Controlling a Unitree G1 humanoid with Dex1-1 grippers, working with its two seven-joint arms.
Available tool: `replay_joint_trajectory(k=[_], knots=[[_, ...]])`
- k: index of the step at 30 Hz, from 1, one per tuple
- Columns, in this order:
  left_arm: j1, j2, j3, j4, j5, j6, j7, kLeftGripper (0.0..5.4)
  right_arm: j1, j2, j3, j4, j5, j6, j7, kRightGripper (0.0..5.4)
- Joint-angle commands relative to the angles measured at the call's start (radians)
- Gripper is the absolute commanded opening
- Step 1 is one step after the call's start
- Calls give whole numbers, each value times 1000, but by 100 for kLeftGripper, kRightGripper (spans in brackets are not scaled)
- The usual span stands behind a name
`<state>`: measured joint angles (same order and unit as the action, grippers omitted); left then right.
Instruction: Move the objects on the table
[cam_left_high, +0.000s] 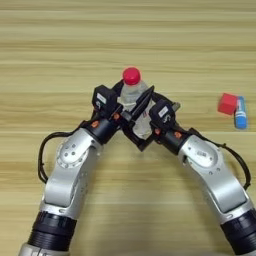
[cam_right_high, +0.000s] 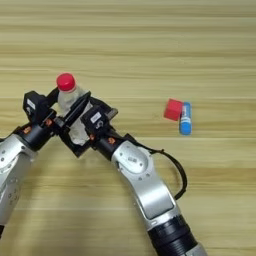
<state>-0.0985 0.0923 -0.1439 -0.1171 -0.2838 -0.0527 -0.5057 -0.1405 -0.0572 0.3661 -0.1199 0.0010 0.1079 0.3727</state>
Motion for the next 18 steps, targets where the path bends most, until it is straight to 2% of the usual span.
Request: replay_joint_trajectory(k=[1, 11, 17, 18], knots=[[-26, -9, -1, -15, -3, -17, -3, 280, -8, 7, -5, 12, -6, 35, -13, 487], [-28, -9, 3, -8, -2, -18, -2, 280, -17, 18, -38, 11, 8, 47, -27, 373], [-31, -7, 4, -4, 1, -20, -3, 280, -22, 27, -53, 16, 9, 46, -37, 341], [-32, -6, 4, -3, 1, -20, -3, 316, -24, 30, -57, 18, 11, 45, -40, 338]])
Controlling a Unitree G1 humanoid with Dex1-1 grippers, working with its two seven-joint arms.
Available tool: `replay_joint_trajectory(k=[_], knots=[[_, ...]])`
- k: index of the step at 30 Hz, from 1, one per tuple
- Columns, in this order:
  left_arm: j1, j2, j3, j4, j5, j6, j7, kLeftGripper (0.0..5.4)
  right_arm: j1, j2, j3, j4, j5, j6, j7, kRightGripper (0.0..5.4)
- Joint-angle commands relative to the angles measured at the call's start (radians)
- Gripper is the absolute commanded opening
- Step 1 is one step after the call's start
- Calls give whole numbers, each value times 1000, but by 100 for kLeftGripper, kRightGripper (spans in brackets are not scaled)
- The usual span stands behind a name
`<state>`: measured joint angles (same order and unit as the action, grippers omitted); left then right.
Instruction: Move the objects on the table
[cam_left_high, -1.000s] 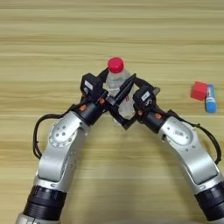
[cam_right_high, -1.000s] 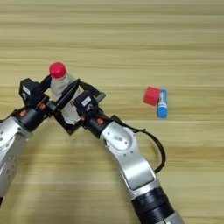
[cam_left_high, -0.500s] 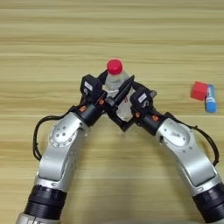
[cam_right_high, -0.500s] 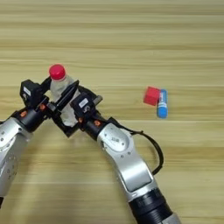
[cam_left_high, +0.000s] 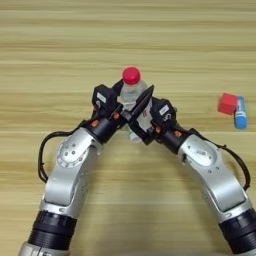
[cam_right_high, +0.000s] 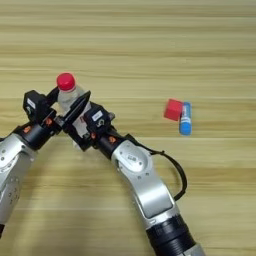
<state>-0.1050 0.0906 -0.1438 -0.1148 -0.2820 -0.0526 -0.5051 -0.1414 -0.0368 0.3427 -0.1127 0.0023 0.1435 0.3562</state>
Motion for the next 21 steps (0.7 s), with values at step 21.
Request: replay_joint_trajectory(k=[21], knots=[[-57, -11, 72, 20, -22, -30, 29, 521, -95, 41, -224, 135, 18, -6, -180, 312]])
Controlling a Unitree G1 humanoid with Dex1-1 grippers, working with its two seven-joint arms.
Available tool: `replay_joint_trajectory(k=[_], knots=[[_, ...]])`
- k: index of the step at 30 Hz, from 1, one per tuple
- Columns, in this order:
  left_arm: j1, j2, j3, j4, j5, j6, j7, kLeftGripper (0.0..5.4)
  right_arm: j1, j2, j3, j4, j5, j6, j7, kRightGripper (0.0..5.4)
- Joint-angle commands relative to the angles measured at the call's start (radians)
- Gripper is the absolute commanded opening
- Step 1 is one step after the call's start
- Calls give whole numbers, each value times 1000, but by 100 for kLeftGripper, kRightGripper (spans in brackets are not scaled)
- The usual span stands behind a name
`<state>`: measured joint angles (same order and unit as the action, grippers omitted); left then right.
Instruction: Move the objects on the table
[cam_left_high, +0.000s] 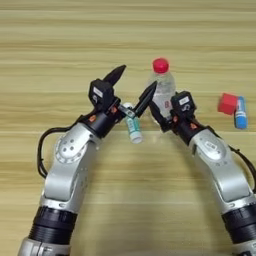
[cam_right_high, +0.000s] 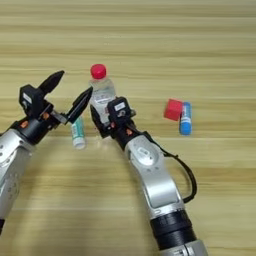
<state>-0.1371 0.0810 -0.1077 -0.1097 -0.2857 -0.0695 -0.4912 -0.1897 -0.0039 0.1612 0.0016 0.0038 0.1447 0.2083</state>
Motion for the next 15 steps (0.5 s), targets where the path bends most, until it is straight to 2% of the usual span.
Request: replay_joint_trajectory(k=[1, 5, 15], knots=[[-33, 0, 53, 23, -22, -17, 20, 531, -53, 9, -56, 33, 18, -11, -41, 312], [-64, 20, 112, 79, -14, -26, 45, 540, -76, 6, -97, 88, 18, -30, -74, 310], [-149, 68, 257, 300, -9, -87, 115, 540, -104, -9, -151, 183, 6, -34, -133, 310]])
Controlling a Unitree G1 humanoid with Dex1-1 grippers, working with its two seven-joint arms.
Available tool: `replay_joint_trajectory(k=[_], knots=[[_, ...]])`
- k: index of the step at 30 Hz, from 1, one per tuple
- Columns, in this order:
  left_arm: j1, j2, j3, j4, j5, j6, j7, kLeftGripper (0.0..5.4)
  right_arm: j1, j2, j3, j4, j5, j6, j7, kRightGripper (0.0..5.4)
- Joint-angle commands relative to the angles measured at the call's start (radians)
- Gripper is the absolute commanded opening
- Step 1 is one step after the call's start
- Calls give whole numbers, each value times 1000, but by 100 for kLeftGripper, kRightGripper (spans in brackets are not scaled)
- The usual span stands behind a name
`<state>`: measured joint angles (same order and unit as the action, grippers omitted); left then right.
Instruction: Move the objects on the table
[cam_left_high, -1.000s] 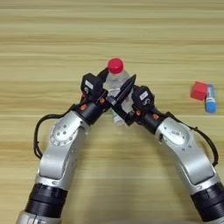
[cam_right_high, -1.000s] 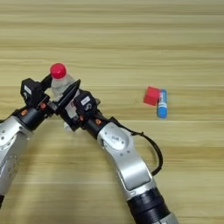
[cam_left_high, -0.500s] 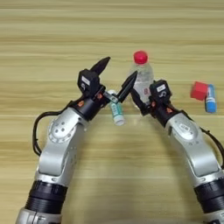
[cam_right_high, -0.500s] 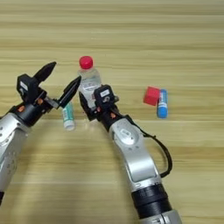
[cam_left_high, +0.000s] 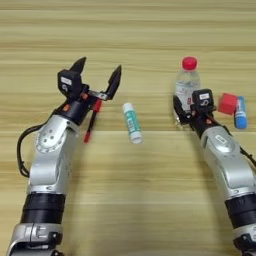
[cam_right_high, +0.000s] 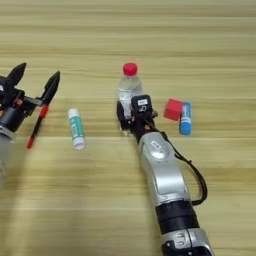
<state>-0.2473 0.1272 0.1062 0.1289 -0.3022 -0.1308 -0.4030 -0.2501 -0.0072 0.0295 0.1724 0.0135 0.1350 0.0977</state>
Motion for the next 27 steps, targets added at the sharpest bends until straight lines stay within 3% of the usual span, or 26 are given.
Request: replay_joint_trajectory(k=[1, 12, 27], knots=[[-44, 25, 53, 75, 5, -29, 31, 540, -45, -7, -21, 18, -5, -26, -26, 310], [-79, 53, 94, 247, 44, -75, 70, 540, -23, -14, -20, 53, -23, -29, -53, 310], [-85, 46, 93, 238, 28, -75, 73, 540, -4, -8, 8, 70, -35, -14, -48, 310]])
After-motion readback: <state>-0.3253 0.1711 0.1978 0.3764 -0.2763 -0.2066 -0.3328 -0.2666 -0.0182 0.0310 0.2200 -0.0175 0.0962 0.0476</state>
